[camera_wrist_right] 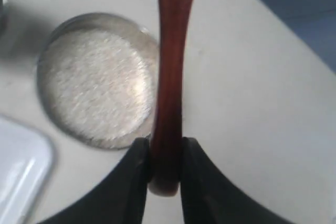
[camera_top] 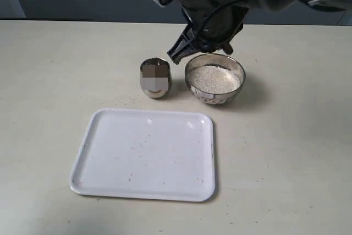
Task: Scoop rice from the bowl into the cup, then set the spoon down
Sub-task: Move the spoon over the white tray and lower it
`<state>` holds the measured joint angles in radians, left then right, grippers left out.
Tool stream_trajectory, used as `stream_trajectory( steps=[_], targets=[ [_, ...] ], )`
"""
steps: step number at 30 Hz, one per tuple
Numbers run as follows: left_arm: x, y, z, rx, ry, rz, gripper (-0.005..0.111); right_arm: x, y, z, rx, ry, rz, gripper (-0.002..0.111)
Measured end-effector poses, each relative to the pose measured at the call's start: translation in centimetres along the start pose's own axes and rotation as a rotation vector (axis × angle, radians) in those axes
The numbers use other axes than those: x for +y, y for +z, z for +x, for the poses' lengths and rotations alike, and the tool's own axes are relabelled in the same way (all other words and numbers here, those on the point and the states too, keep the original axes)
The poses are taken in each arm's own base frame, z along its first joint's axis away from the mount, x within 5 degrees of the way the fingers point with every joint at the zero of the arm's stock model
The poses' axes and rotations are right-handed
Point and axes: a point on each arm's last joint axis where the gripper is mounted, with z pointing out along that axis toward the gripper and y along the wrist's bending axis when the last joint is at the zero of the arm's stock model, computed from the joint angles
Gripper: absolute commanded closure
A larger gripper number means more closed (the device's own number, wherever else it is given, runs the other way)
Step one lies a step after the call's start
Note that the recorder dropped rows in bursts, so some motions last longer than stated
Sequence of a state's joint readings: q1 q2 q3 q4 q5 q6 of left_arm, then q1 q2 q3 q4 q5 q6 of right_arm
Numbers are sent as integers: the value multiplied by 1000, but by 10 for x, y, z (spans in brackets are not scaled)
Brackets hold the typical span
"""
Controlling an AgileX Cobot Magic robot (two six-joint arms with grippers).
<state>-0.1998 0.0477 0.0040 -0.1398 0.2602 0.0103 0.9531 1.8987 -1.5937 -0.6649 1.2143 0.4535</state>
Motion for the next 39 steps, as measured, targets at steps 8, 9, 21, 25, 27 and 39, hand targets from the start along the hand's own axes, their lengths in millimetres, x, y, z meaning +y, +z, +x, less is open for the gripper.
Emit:
stream_trajectory(
  steps=[8, 9, 21, 25, 27, 39],
  targets=[
    [0, 0, 0, 0, 0, 0, 106, 74, 7, 19, 205, -270, -698, 109],
    [0, 0, 0, 0, 0, 0, 106, 83, 11, 20, 220, -293, -752, 109],
    [0, 0, 0, 0, 0, 0, 106, 133, 77, 40, 405, -429, -810, 109],
    [0, 0, 0, 0, 0, 0, 106, 132, 78, 40, 403, -438, -796, 109],
    [0, 0, 0, 0, 0, 0, 106, 132, 78, 40, 401, -442, -793, 106],
    [0, 0, 0, 0, 0, 0, 106, 130, 81, 40, 396, -466, -757, 74]
  ],
)
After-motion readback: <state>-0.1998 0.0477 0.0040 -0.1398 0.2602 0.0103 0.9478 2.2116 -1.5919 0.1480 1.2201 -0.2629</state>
